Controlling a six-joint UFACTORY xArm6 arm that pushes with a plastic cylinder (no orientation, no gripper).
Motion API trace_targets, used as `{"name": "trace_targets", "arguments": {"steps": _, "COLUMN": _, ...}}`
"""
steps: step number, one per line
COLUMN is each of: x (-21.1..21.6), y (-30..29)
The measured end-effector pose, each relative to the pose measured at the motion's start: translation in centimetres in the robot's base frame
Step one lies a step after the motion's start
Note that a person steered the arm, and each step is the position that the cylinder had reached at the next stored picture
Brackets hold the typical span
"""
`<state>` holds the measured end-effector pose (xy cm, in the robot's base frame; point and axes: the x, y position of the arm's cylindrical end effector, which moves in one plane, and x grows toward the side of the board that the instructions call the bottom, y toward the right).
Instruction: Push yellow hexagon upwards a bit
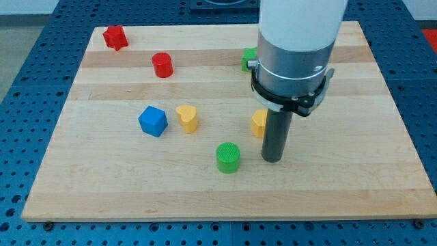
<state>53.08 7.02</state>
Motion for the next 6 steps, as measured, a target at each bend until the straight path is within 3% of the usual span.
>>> {"name": "trace_targets", "arguments": {"steps": 6, "x": -5.6, "y": 0.1}}
